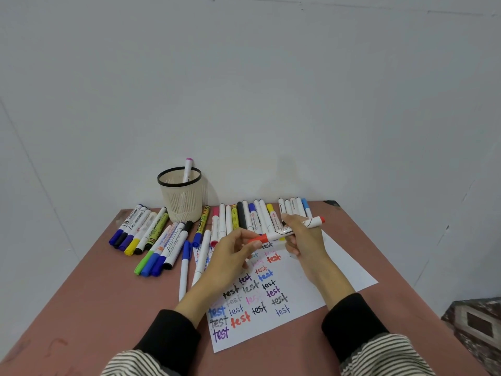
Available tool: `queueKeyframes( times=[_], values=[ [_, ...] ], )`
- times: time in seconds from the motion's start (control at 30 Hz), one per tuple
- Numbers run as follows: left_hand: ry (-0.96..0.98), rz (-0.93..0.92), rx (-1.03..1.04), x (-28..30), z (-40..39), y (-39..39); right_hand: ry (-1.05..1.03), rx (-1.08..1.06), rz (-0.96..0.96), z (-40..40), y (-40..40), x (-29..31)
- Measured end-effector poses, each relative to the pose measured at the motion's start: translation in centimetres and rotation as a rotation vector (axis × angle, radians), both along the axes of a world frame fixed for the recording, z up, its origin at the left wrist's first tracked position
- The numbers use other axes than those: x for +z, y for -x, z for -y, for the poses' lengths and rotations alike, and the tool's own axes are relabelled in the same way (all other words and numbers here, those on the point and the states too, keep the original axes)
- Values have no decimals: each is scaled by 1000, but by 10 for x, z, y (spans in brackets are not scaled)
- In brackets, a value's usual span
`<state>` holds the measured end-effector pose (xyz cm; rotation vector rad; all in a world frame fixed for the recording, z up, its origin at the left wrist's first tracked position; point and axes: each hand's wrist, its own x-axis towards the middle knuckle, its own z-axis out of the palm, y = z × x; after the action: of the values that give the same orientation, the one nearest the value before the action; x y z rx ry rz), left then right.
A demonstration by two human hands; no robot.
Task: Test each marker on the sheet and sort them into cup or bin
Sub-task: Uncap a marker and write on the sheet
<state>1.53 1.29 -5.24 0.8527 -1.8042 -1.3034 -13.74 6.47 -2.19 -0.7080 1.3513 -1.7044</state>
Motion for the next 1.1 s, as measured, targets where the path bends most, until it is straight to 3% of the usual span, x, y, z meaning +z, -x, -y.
queueKeyframes(
  times=[0.33,0.47,0.67,0.77,0.8,0.9,1.03,1.1],
  values=[
    [7,18,28,0,2,-1,59,49,-103,4,-6,-3],
    [-45,-75,22,2,0,-1,87,66,-128,5,-6,-3],
    [-103,-299,109,18,-6,4,160,88,197,8,-4,0],
    [-78,-362,234,25,-5,-3,187,-28,271,9,5,2],
    [-45,-368,303,28,-4,-6,157,-97,177,8,8,2],
    [117,-379,449,35,-1,-13,35,-254,-390,6,12,-2],
    [372,-376,690,44,0,-29,-57,-9,-1042,5,0,-23],
    [468,-424,785,54,7,-40,-101,65,-1237,6,-2,-31]
  ],
)
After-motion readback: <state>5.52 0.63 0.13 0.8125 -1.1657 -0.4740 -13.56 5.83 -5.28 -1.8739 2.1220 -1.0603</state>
